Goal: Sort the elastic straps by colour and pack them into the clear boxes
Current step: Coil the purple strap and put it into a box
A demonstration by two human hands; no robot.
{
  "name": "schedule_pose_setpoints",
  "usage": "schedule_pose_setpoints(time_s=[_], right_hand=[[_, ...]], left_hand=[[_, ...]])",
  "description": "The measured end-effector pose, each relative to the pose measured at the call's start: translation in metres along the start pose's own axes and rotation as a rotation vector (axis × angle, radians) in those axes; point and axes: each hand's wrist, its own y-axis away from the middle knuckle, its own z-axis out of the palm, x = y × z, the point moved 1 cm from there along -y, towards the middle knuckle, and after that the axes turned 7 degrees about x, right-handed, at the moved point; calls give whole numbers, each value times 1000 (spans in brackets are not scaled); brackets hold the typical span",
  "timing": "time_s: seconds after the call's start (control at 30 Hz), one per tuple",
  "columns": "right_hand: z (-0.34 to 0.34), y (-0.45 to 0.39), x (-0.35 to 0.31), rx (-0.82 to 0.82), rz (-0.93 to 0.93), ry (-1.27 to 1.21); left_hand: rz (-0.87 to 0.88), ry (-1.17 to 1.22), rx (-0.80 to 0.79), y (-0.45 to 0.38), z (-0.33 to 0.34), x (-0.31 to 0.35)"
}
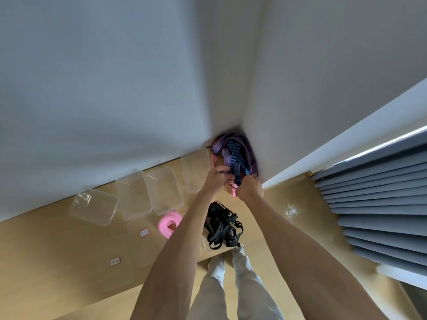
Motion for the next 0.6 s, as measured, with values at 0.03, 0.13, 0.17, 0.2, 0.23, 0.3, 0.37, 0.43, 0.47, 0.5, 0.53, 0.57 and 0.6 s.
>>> schedule_pose_setpoints(time_s=[0.03,0.13,0.17,0.2,0.23,0.3,0.37,0.43,0.47,0.5,0.53,0.57,0.6], right_hand=[[2,2,-1,34,10,-11],[5,7,-4,136,6,-45],[3,8,-6,164,0,-70],[1,9,-8,193,-7,-114],[-2,11,-10,218,-15,-167],[-10,16,-14,280,-39,-239],[-24,20,-21,381,-107,-304],[-46,22,-30,467,-204,-361],[-60,22,-36,494,-249,-376],[-75,23,-42,506,-287,-381],[-90,24,-49,504,-312,-378],[-104,25,-56,503,-329,-383],[-119,28,-63,521,-354,-400]], left_hand=[[9,-6,9,0,-1,-3],[112,-89,111,-4,-6,-9],[172,-144,168,-6,-9,-10],[230,-193,208,-6,-12,-9],[280,-225,221,-5,-14,-7],[355,-280,170,-3,-18,1],[415,-352,109,-1,-21,11],[512,-420,85,3,-23,24],[580,-472,86,5,-23,32],[641,-524,90,7,-23,41],[690,-557,91,9,-21,50],[735,-573,90,11,-19,60],[769,-589,90,13,-17,70]])
